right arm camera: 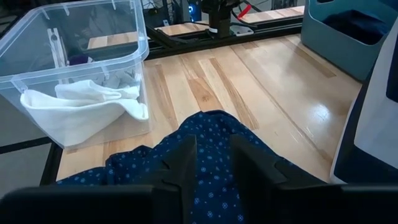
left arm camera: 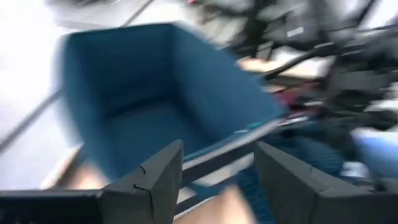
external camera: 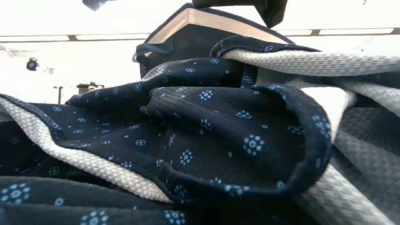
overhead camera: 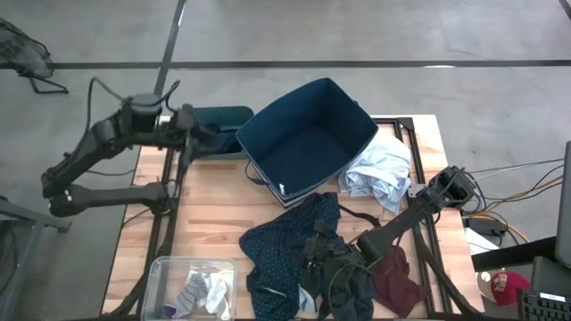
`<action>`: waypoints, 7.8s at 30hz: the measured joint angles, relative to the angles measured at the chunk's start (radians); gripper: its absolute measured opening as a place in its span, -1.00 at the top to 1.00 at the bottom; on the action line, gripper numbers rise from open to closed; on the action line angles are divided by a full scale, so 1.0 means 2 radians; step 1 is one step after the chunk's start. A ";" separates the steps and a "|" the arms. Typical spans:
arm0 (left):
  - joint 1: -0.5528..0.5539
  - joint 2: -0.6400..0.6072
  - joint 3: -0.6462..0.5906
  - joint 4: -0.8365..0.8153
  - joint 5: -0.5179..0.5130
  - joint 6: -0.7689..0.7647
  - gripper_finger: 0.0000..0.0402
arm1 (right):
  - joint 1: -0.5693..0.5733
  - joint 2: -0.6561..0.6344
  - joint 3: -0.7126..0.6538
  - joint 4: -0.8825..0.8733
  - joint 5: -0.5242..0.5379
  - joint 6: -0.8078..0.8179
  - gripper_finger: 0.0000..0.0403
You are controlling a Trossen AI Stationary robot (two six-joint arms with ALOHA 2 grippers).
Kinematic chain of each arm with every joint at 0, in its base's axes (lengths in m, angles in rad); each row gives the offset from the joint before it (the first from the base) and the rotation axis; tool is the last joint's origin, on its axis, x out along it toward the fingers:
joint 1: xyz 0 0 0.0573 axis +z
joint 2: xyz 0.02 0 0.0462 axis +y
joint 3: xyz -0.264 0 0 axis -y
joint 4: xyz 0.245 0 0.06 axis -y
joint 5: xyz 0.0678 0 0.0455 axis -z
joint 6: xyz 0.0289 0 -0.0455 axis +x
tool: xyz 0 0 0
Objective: Pick & Place Cloths
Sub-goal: Put the gray underwear into the green bin
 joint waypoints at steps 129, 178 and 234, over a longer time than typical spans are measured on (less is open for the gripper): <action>-0.559 -0.022 -0.491 0.672 -0.293 -0.072 0.93 | 0.069 0.069 0.188 -0.544 -0.349 0.418 0.93; -0.559 0.242 -0.303 0.768 -0.376 0.005 -0.74 | -0.061 0.025 0.189 -0.049 -0.145 0.088 0.94; -0.550 -0.050 -0.286 0.487 -0.934 0.239 0.84 | 0.011 0.025 0.166 -0.094 -0.139 0.052 0.25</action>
